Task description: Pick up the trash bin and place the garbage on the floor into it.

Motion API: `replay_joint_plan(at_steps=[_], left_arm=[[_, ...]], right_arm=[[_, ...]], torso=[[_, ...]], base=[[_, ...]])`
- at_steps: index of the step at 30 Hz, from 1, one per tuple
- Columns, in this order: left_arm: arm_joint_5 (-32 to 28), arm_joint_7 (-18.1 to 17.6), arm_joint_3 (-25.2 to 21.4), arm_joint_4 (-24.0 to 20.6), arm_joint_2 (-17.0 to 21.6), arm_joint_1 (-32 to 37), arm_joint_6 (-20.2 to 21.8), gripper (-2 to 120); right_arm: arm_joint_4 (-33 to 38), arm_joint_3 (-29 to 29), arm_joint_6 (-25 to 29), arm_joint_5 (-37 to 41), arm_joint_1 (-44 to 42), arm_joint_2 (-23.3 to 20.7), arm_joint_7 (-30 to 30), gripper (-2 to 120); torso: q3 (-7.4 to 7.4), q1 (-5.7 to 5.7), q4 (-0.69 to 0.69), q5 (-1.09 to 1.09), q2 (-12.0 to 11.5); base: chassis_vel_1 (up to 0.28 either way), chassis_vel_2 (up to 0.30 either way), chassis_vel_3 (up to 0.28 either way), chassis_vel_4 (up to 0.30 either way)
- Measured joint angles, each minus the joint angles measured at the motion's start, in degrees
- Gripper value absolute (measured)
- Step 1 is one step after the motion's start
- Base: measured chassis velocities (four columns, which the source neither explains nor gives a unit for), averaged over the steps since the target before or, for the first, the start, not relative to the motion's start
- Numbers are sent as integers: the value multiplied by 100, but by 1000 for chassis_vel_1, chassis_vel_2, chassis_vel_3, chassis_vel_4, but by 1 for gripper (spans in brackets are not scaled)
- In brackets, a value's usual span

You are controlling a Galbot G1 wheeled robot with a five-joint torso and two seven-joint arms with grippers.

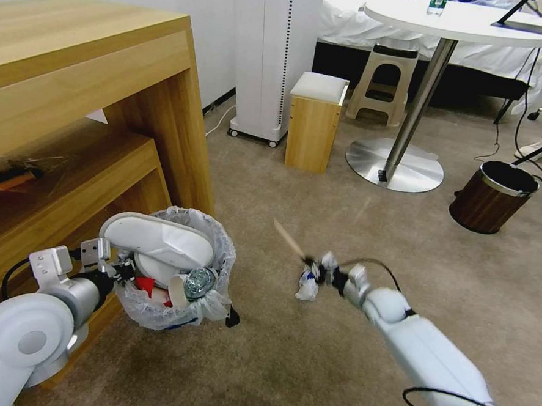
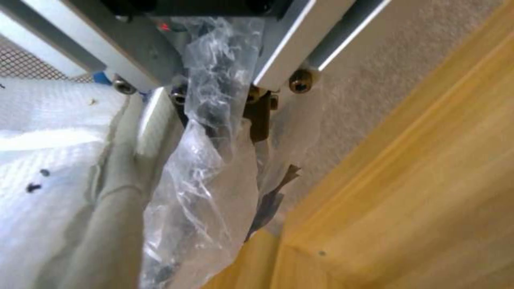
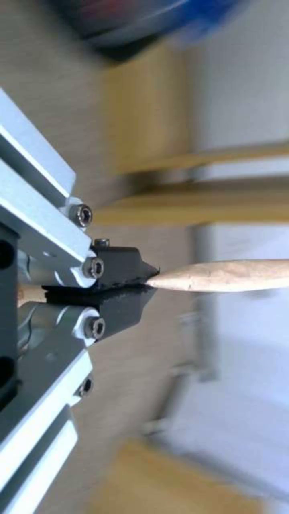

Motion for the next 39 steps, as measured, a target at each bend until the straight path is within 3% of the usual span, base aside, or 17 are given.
replay_joint_plan(at_steps=[8,12,26,39], left_arm=[[-133,-10,203,-133,25,111,8,0],[-136,-2,226,-139,35,124,10,0],[-156,77,363,-96,-39,59,16,0],[-207,119,344,-171,-104,73,19,0]], right_arm=[[873,-342,542,1642,339,55,-901,0],[1100,-534,697,1975,488,183,-1309,0],[1739,-1145,702,2303,816,360,-1728,0],[1228,-1543,804,1889,860,601,-1983,0]], torso=[[0,0,0,-1,0],[-1,0,1,0,0],[0,0,0,-1,1],[0,0,0,0,1]], base=[[0,0,0,0],[0,0,0,0],[0,0,0,0],[0,0,0,0]])
